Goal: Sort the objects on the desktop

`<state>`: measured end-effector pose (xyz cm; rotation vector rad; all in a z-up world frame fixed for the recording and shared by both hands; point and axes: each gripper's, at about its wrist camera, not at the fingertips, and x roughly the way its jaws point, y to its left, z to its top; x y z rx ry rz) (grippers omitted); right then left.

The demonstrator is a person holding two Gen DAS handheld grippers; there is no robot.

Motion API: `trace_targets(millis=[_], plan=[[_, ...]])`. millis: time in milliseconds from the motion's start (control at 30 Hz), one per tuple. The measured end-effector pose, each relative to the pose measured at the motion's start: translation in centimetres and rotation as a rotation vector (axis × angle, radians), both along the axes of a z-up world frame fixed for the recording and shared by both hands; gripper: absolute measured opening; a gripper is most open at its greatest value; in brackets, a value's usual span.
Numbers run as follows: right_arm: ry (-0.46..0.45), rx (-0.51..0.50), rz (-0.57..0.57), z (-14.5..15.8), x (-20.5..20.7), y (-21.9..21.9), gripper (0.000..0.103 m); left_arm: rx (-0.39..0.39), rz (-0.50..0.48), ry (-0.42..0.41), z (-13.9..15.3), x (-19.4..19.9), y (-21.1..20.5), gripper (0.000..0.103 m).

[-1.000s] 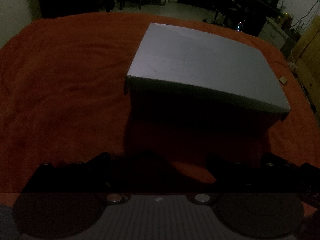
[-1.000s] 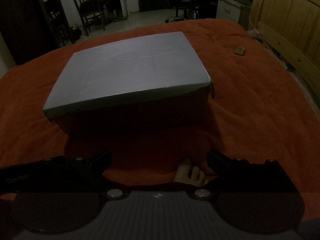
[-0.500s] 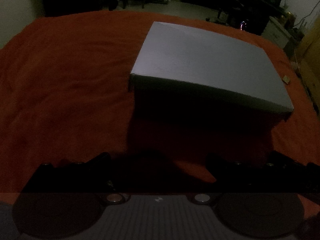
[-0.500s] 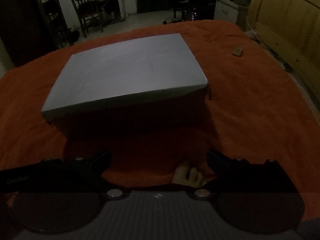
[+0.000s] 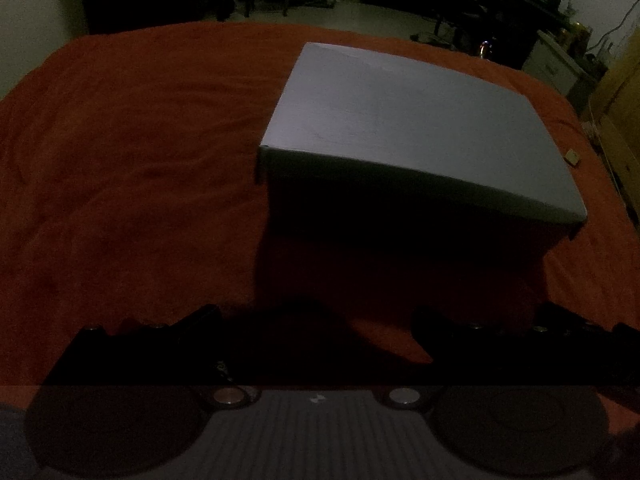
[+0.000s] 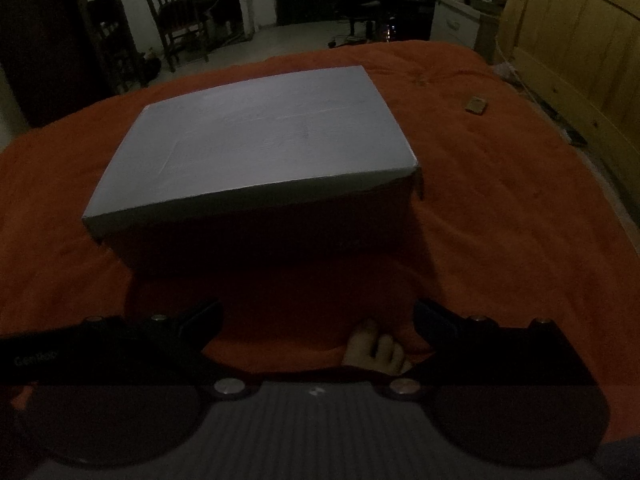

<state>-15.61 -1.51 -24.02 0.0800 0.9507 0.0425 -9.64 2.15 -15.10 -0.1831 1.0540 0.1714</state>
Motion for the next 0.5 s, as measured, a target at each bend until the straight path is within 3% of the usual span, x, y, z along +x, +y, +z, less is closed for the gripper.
trace_targets(millis=[500], plan=[[0.003, 0.003, 0.002, 0.27, -0.27, -0.53, 0.103, 0.006, -0.008, 0.000, 0.07, -0.31, -0.16, 0.102]])
